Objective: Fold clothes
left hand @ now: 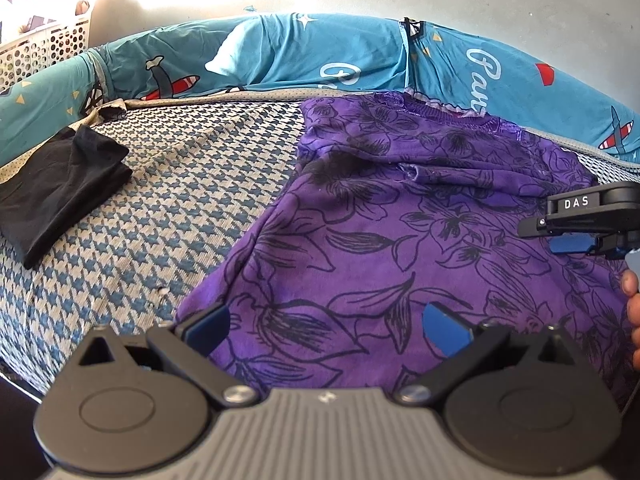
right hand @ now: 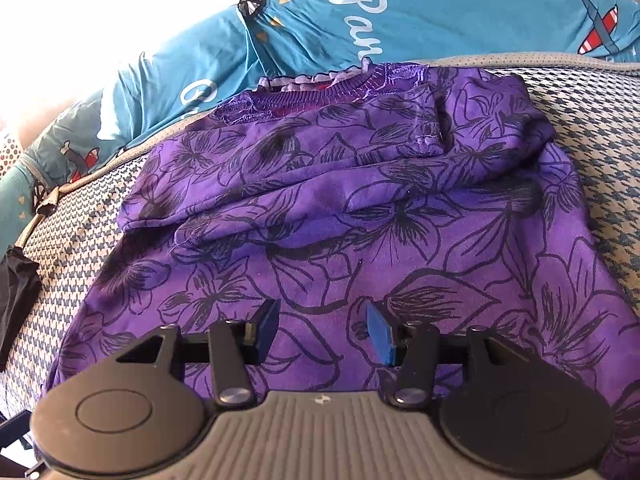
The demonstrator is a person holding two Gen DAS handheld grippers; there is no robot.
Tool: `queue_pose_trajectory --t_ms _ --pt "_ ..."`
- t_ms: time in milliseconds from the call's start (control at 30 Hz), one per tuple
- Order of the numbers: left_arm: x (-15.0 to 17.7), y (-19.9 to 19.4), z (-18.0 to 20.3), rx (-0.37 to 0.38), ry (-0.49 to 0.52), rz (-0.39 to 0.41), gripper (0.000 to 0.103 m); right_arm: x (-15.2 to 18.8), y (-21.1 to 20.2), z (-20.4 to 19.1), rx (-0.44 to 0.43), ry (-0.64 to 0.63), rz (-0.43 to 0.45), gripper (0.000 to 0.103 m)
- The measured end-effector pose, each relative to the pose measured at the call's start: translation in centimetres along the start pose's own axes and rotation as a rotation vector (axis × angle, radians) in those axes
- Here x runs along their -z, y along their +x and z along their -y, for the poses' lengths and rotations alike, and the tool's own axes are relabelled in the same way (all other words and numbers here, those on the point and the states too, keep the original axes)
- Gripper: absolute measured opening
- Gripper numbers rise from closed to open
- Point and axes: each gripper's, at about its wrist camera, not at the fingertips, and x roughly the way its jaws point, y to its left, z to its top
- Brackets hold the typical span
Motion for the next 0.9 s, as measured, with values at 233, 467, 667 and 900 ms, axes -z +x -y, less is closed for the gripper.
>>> queue_pose_trajectory --t_ms 233,467,667,900 --pt "0.4 0.3 0.6 -0.009 0.020 -0.014 0.103 -0.4 -0.8 0.6 -0.025 0.056 0.011 0.049" --pt "0.7 1.2 0.5 -0.027 0.024 -0.044 0.103 -0.6 -0.4 0.3 -0.060 0.076 -0.010 0.049" --pt "0.9 1.4 0.4 -0.042 0.028 -0.054 0.103 -0.8 -0.4 -0.2 -0.083 0.072 -0.009 0.049" --pt "0.8 1.1 0.8 -0.046 0.042 -0.039 0.103 -0.9 -1.3 0.6 -0.087 0.101 0.016 0.049"
